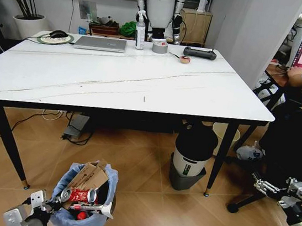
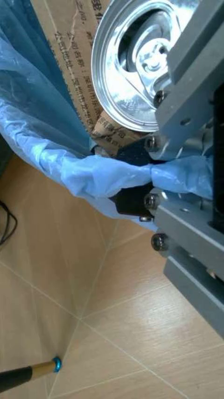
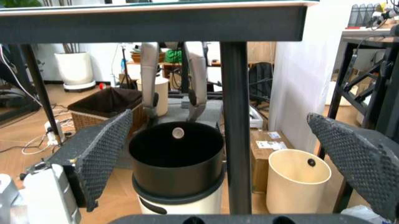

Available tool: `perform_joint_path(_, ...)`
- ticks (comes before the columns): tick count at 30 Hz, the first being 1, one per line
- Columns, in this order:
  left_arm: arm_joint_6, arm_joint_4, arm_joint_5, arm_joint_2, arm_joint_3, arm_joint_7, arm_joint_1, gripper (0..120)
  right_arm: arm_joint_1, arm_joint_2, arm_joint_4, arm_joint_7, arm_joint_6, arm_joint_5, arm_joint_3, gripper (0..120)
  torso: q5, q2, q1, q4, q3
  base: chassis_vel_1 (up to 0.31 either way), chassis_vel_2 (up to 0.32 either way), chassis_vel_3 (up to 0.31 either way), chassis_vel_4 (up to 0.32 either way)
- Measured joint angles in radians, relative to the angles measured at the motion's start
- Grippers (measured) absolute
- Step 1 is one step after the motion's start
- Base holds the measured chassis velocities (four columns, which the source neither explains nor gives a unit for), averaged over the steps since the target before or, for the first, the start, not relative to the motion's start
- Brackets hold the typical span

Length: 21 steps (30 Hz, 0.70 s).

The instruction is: Pick up the trash bin and place the trash from the table into it.

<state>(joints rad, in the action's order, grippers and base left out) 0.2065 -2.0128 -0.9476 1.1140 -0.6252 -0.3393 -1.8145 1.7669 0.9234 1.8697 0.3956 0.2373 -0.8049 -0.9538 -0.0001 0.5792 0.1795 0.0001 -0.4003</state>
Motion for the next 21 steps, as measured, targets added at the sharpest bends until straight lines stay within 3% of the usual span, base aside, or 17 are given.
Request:
perform_joint_path(8,0.000,0.039,0.004,0.008,0.010,0.012,0.031,0,0.000,0.000,0.000,0.000,0.000,0.000,0.000,100,0.0001,-0.033,-0.013,0.0000,0.020,0.000,0.000,0.000,0.000)
perform_joint_path(16,-0.001,0.045,0.006,0.009,0.012,0.014,0.035,0,0.000,0.000,0.000,0.000,0.000,0.000,0.000,100,0.0000,-0.037,-0.014,0.0000,0.023,0.000,0.000,0.000,0.000)
perform_joint_path(21,-0.001,0.051,0.006,0.009,0.015,0.018,0.043,0,0.000,0.000,0.000,0.000,0.000,0.000,0.000,100,0.0001,-0.069,-0.026,0.0000,0.043,0.000,0.000,0.000,0.000)
